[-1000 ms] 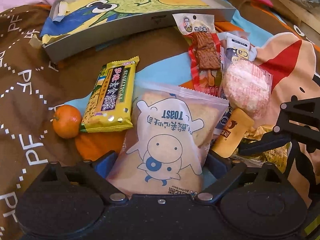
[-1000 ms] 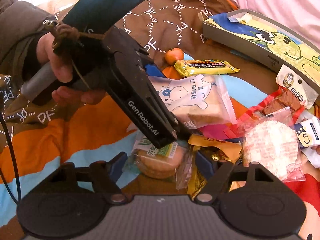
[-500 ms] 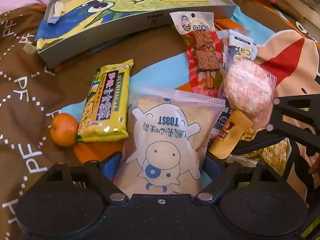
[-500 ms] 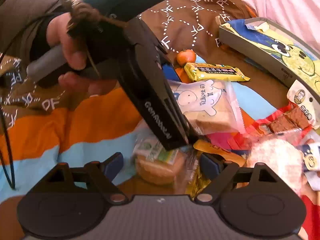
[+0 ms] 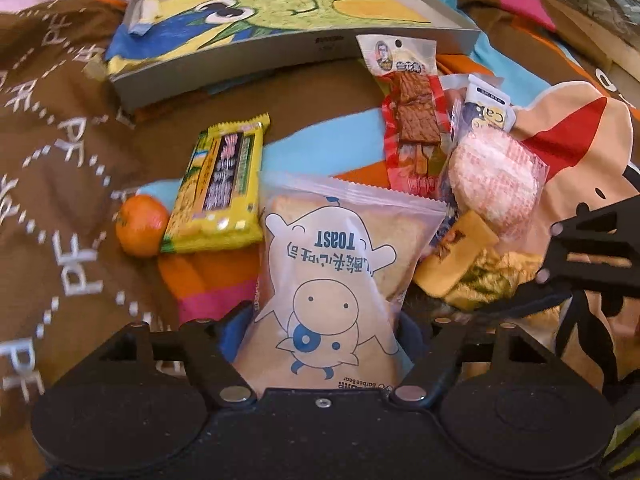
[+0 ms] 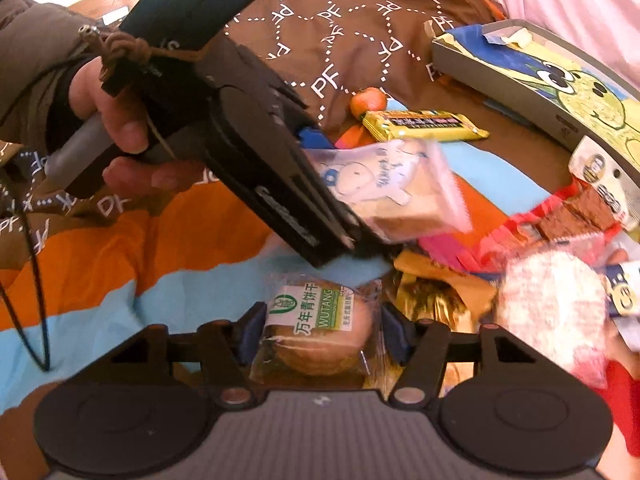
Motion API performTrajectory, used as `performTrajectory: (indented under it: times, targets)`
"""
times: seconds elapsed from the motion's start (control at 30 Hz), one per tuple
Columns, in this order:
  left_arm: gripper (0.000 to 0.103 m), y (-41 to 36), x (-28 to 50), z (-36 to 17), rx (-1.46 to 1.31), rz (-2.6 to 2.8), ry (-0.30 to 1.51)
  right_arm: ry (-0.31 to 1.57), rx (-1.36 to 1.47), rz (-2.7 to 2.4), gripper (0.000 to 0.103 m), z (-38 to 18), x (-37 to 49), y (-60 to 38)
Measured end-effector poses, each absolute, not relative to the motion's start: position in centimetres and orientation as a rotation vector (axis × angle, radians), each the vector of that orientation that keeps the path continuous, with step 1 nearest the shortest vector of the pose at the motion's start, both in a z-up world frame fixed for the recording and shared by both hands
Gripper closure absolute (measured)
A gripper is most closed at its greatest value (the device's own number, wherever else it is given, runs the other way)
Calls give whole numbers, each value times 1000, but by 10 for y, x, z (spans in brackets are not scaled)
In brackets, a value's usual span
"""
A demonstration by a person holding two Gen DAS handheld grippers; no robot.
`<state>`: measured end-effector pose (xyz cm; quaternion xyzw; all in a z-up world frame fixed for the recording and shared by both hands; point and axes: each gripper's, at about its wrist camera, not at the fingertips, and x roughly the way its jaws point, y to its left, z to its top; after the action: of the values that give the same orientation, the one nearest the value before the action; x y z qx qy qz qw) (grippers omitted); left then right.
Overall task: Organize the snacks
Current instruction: 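Lift the TOAST bag with the left gripper while the right gripper grasps the cookie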
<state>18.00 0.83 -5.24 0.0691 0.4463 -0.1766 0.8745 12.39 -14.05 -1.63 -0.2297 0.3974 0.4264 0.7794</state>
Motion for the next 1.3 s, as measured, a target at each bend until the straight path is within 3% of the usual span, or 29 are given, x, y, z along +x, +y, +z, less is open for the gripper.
performTrajectory:
  times: [0.33,0.63,1.3]
  targets:
    - [24,-1,160,-55,210,-320,954,871,-522,893,37,-13,112,-151]
    - [33,-5,155,-52,180,-289,966,824,-514,831,38,2,104,-165]
    - [34,6,134,-12,-86,-203,919,662,-450,682,36,45,142,-189]
